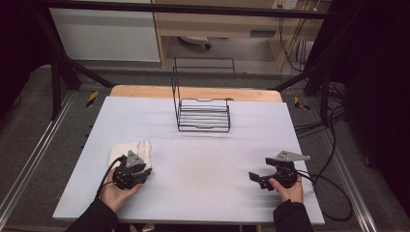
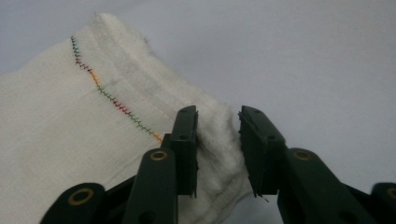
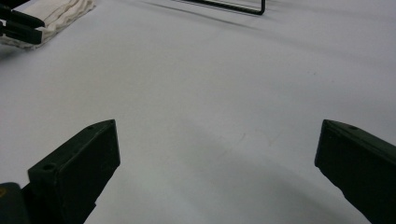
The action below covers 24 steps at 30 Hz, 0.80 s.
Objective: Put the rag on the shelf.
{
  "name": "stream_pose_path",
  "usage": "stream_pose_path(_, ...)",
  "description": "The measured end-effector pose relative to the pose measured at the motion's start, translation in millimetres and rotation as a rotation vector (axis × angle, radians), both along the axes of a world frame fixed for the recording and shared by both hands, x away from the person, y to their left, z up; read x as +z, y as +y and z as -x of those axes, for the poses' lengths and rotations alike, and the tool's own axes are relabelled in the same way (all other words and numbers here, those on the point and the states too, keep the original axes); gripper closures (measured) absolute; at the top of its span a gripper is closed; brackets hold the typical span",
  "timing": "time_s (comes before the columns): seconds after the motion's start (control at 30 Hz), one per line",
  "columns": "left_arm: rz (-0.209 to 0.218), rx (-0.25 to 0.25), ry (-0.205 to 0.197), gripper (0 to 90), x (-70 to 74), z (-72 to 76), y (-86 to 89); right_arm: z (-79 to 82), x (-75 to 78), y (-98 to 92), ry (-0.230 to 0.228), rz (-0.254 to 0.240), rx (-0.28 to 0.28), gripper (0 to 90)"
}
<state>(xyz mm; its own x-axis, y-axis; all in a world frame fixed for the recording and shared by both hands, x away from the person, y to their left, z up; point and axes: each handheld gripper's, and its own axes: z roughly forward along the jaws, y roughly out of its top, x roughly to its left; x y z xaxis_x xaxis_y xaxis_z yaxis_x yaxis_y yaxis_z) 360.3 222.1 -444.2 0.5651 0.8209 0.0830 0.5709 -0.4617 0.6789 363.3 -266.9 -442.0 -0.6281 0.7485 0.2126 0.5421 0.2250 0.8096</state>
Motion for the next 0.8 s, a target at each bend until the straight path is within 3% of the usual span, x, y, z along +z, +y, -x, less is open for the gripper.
stream_pose_path(0.17, -0.008, 0.018, 0.027, 80.1, 3.1, -3.5, 0.1, 0.0, 0.1, 0.1, 0.003, -0.001, 0.000, 0.5)
stream_pose_path(0.27, 0.018, 0.016, 0.043, 81.7, 3.9, -5.9, 3.3, -0.1, -0.1, 0.3, 0.004, -0.002, 0.000, 0.5)
stream_pose_path(0.43, 0.118, 0.017, 0.080, 83.4, 4.3, -10.2, 14.7, 0.0, 0.4, -0.2, 0.006, -0.002, 0.002, 0.5)
stream_pose_path(0.57, 0.134, 0.004, 0.060, 84.0, 8.3, -7.9, 16.8, -0.1, 0.4, -0.2, 0.006, -0.003, 0.004, 0.5)
stream_pose_path(0.8, 0.184, -0.041, 0.092, 84.5, 12.1, -2.8, 20.6, -0.2, 0.4, -0.2, 0.006, -0.005, 0.007, 0.6)
